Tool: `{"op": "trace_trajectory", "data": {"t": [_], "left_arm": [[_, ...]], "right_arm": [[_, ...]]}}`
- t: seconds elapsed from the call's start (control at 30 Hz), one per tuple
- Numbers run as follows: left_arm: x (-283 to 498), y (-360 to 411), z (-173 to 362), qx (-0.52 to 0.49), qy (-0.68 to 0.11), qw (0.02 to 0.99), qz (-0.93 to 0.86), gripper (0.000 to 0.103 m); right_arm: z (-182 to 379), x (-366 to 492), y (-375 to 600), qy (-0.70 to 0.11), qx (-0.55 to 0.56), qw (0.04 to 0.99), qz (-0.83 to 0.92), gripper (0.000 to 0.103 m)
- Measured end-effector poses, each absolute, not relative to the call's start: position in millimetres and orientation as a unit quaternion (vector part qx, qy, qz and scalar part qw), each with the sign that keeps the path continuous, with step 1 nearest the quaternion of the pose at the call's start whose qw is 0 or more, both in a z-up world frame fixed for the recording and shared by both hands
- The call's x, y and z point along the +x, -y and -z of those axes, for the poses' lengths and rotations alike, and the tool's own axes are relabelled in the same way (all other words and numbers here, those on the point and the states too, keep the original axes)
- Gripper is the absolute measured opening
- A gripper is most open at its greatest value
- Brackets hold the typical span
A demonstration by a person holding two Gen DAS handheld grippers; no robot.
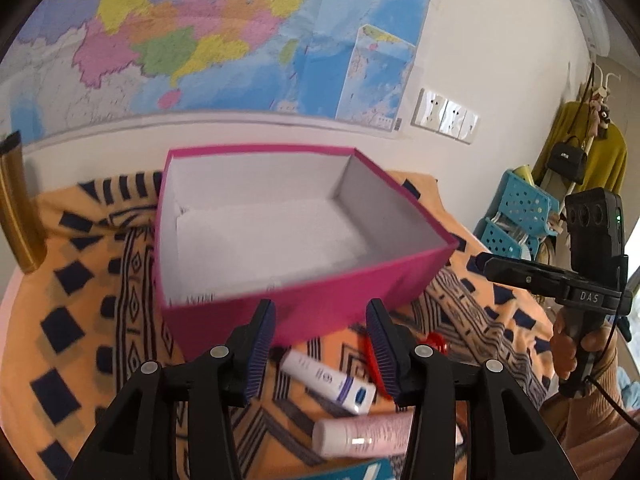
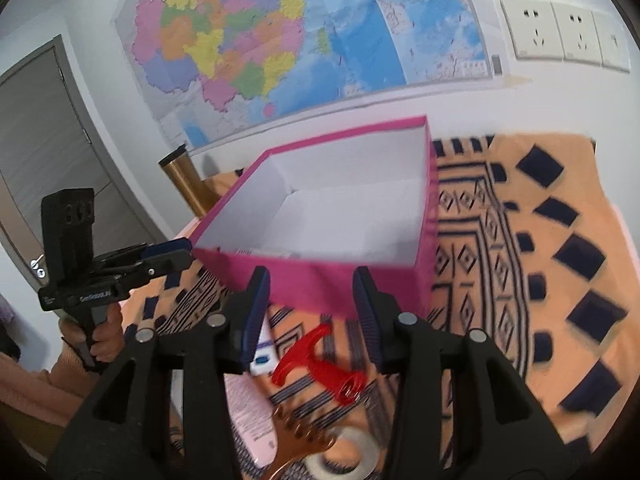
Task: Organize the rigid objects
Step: 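Lift the pink tube into the pink box and release it, then grasp the brown wooden back-scratcher by its handle with the right gripper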
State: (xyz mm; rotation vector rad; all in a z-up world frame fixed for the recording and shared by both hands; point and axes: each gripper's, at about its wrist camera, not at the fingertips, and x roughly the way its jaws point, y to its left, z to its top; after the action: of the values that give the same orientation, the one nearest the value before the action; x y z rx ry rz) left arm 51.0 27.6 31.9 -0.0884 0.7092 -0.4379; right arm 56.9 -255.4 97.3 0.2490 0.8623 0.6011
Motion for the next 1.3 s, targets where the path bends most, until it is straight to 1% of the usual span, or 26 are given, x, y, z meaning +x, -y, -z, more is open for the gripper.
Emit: {"op": "trace_trajectory", "data": {"t": [0.2, 0.6, 0.93, 1.13, 1.23, 1.3], "left_arm": [[38.5, -26.3, -13.5, -0.049, -0.368, 0.903, 0.216, 0.048], [26.0, -11.7, 11.7, -0.053, -0.4, 0.882, 0.243, 0.048], [21.6, -0.3, 18.3, -0.052, -0.407, 0.875, 0.258, 0.048], [20.6, -0.5, 19.6, -0.058, -0.408, 0.873, 0.261, 0.048], [20.3, 0.7, 21.1, -0.061, -0.41, 0.871, 0.264, 0.048], [19.1, 2.4, 21.9, -0.06, -0.411, 0.87, 0.266, 0.048]], "right_arm": [[-78.7, 44.4, 253.9, -0.437, 0.133, 0.843, -0.284, 0.045], [-48.4, 12.6, 252.2, -0.489, 0.129, 0.822, -0.264, 0.045], [-37.8, -10.0, 256.8, -0.518, 0.128, 0.807, -0.255, 0.045], [-30.8, -31.8, 244.8, -0.548, 0.119, 0.774, -0.294, 0.045], [-23.1, -40.7, 236.9, -0.567, 0.098, 0.765, -0.29, 0.045], [-16.5, -41.8, 235.6, -0.574, 0.105, 0.759, -0.288, 0.045]]}}
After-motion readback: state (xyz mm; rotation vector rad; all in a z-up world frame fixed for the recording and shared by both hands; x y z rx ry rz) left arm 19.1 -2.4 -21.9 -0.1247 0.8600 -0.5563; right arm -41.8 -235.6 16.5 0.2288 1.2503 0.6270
